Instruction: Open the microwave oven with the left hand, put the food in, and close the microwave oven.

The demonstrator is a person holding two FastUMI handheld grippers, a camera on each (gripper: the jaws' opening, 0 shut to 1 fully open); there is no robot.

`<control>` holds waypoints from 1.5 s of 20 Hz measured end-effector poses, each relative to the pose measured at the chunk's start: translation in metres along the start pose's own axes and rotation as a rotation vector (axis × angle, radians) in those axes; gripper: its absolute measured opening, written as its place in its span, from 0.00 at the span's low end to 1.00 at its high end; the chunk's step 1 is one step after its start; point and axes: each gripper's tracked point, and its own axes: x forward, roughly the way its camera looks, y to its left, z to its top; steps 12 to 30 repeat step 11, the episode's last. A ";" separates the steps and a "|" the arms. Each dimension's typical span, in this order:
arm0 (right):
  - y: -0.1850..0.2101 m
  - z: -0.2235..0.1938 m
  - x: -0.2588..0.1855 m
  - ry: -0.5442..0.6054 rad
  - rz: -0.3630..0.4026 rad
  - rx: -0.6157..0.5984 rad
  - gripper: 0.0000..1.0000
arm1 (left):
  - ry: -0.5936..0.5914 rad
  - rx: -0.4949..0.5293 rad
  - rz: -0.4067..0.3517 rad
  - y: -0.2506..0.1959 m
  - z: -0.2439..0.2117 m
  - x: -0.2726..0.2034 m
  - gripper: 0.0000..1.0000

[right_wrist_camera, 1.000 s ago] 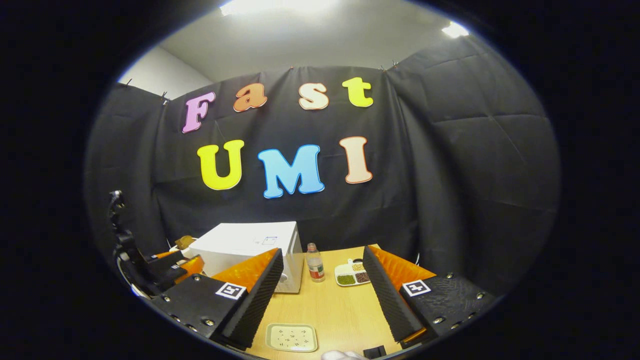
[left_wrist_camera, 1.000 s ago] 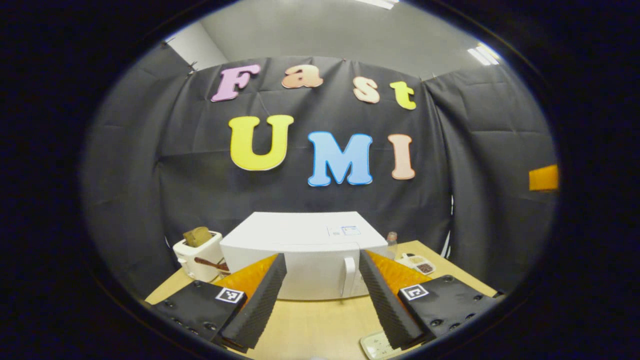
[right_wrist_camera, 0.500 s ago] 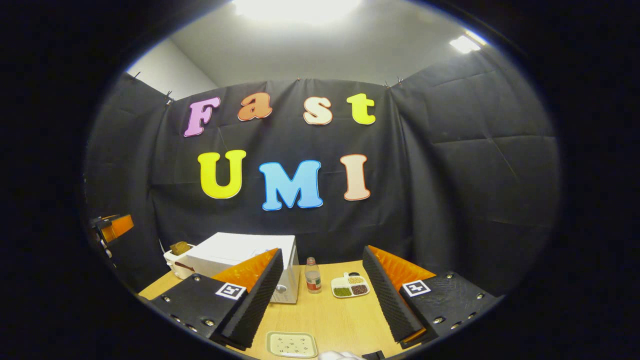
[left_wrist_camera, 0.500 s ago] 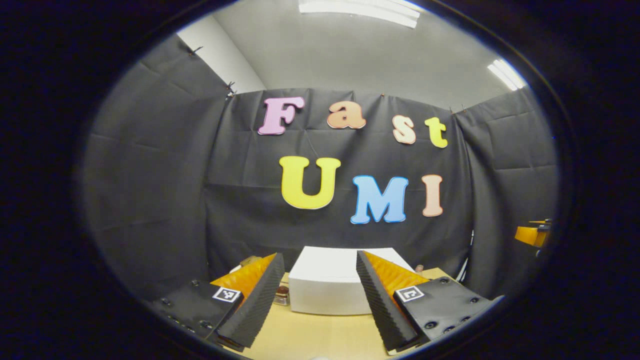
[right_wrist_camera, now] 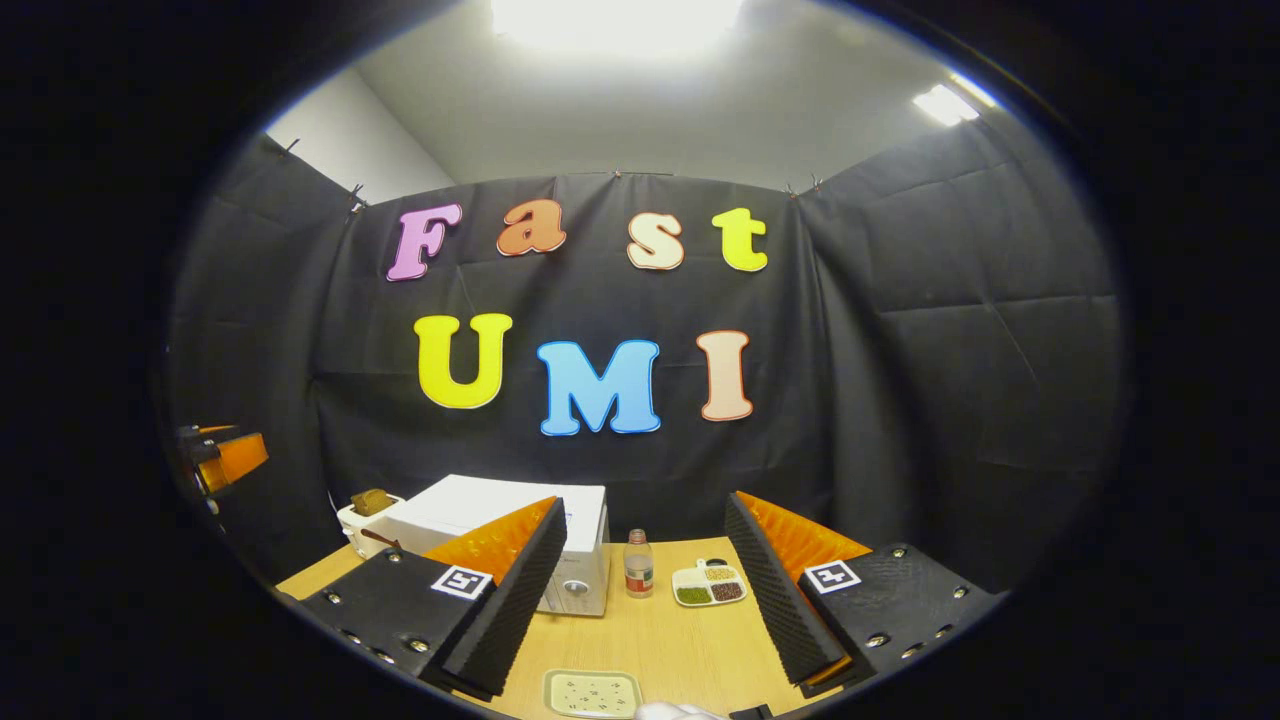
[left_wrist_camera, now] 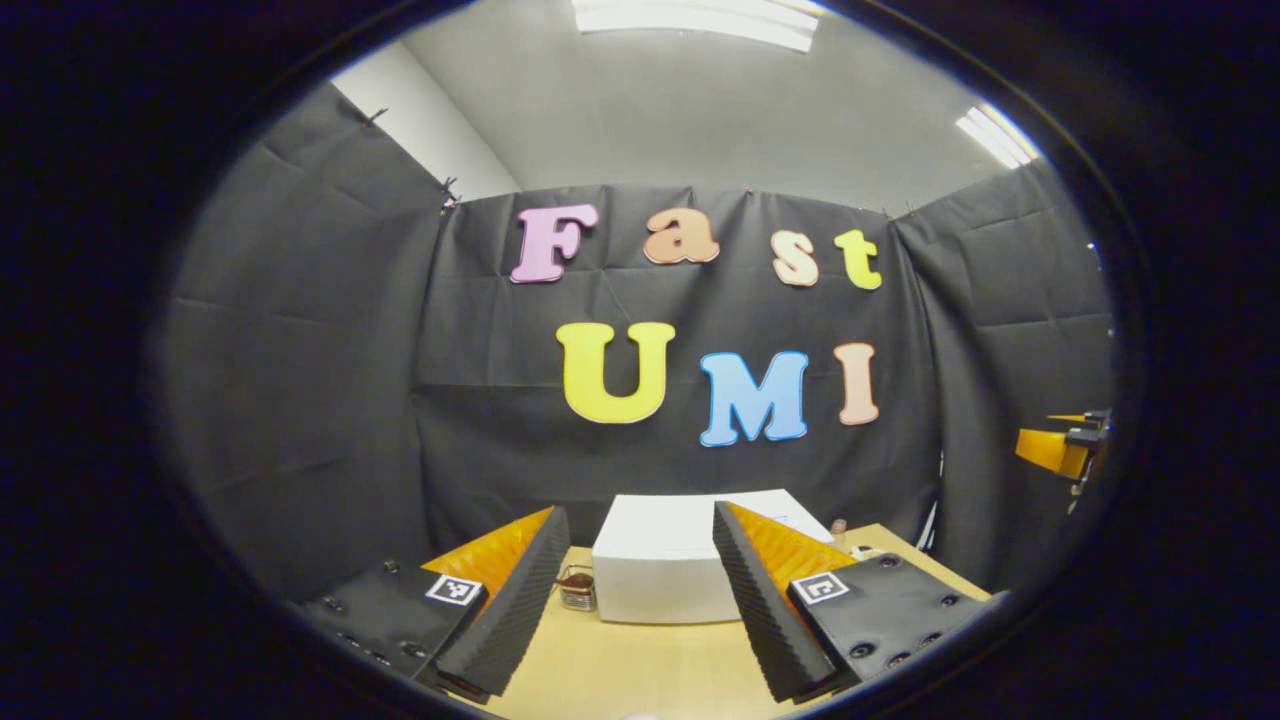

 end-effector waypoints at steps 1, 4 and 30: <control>0.001 0.002 -0.001 -0.006 0.000 -0.002 0.98 | -0.006 -0.001 -0.002 -0.001 0.002 -0.001 0.96; 0.003 0.002 -0.004 -0.010 0.004 -0.013 0.98 | -0.007 0.010 -0.002 0.000 0.002 -0.002 0.94; 0.007 0.001 -0.004 -0.008 0.013 -0.013 0.98 | 0.000 0.001 -0.004 -0.002 -0.003 -0.001 0.94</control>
